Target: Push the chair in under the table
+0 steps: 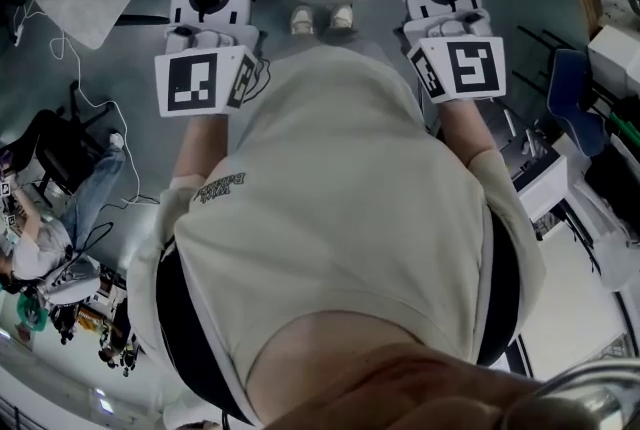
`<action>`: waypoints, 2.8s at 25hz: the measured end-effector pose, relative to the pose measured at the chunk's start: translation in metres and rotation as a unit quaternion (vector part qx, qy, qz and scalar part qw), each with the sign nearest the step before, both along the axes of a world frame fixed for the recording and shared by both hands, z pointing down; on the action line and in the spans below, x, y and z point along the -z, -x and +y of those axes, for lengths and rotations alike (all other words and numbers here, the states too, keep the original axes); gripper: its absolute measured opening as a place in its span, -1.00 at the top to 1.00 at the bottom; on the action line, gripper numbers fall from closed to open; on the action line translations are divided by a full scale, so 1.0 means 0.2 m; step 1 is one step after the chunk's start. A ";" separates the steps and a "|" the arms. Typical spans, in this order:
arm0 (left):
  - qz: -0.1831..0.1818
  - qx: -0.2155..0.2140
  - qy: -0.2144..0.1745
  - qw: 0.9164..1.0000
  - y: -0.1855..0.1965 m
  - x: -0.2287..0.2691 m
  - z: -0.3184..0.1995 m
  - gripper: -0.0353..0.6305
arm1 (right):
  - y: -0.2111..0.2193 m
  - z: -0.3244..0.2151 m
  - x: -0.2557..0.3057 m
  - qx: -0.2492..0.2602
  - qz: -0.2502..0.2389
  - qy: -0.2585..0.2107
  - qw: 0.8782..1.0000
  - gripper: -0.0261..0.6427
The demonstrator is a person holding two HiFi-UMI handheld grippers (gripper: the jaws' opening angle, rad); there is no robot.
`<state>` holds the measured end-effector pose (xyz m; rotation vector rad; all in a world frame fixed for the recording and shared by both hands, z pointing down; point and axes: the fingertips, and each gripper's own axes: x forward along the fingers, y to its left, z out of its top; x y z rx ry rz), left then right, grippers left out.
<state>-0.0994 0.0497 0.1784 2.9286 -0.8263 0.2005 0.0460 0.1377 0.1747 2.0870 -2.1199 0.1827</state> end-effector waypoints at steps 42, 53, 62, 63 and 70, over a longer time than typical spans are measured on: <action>-0.233 0.133 0.372 0.889 0.04 -2.01 -0.26 0.28 | -0.85 -0.27 -1.79 -0.047 -0.073 0.324 0.942 0.35; -0.212 0.182 0.491 0.825 0.20 -2.50 -0.14 0.14 | -0.93 -0.21 -2.34 -0.066 -0.142 0.392 0.907 0.25; -0.203 0.210 0.533 0.794 0.20 -2.72 -0.05 0.10 | -0.96 -0.13 -2.62 -0.050 -0.143 0.450 0.880 0.15; -0.205 0.215 0.529 0.795 0.20 -2.73 -0.06 0.10 | -0.96 -0.13 -2.64 -0.050 -0.150 0.453 0.878 0.15; -0.242 0.240 0.506 0.793 0.24 -2.76 -0.06 0.10 | -0.91 -0.18 -2.74 -0.054 -0.194 0.463 0.863 0.12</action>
